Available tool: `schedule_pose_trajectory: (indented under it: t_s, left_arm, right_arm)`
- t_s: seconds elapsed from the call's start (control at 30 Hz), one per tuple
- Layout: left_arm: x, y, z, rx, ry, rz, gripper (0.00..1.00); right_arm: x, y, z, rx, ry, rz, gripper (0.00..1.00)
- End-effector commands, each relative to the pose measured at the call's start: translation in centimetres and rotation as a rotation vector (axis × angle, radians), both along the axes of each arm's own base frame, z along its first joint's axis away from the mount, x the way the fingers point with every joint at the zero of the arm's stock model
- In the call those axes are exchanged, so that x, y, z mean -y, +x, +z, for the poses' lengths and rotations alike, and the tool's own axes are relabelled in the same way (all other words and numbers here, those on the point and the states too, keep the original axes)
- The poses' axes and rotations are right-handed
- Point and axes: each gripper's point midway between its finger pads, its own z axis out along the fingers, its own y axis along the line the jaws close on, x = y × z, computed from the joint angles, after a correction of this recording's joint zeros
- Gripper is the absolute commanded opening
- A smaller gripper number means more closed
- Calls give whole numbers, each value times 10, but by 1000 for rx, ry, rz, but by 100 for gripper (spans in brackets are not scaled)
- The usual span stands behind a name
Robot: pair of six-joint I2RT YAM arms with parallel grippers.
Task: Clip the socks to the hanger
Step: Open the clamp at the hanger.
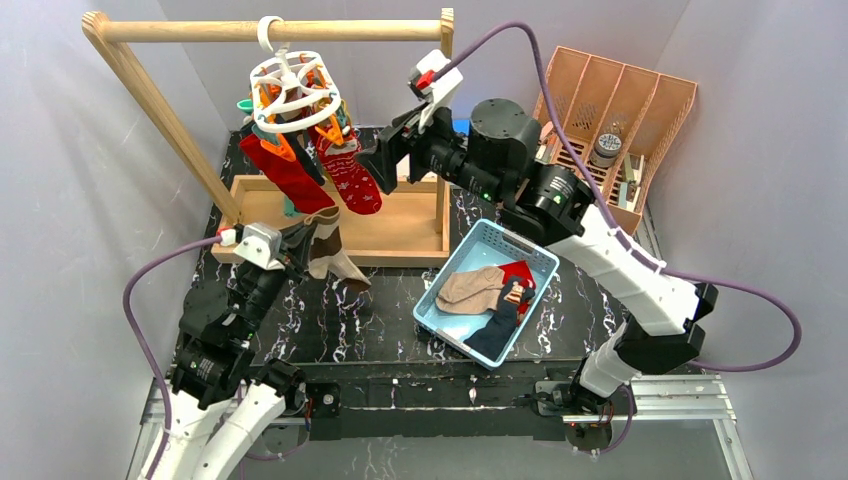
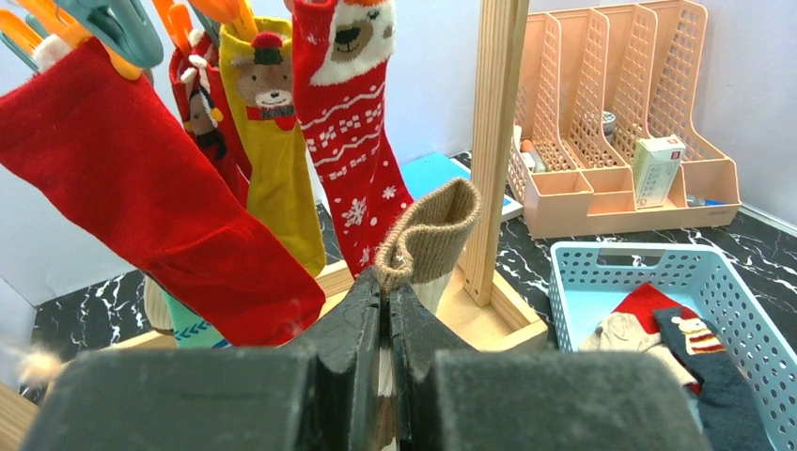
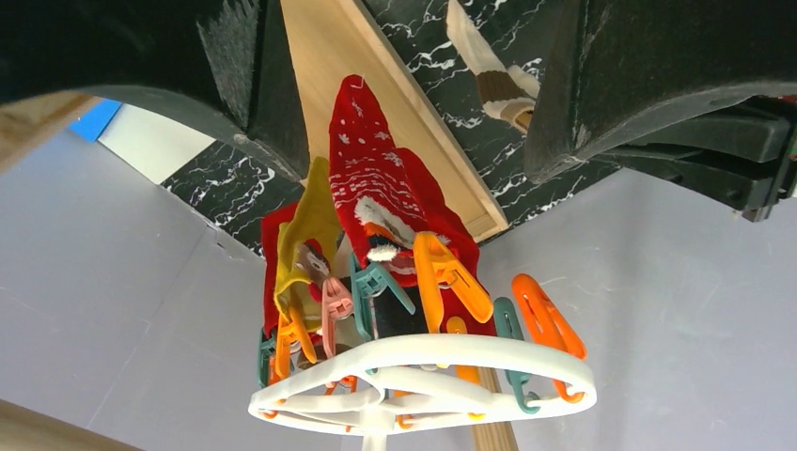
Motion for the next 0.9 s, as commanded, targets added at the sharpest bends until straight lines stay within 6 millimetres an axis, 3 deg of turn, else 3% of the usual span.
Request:
schedule_pose_trajectory:
  t_s: [0.0, 0.2, 0.37, 0.6, 0.87]
  left_arm:
    - [-1, -1, 39, 83, -48, 6, 0]
    - [3, 6, 49, 96, -39, 3, 0]
    - [5, 9, 44, 83, -30, 1, 0]
    - [4, 8, 48, 106, -45, 2, 0]
    - [3, 7, 47, 107, -48, 2, 0]
  right_arm:
    - [-10, 2, 27, 103, 68, 5, 90]
    - [-33, 16, 29, 186, 65, -25, 84]
    - [-48, 27, 26, 192, 44, -47, 82]
    - [-53, 38, 26, 210, 63, -100, 81]
    - [-60, 36, 29, 215, 71, -83, 81]
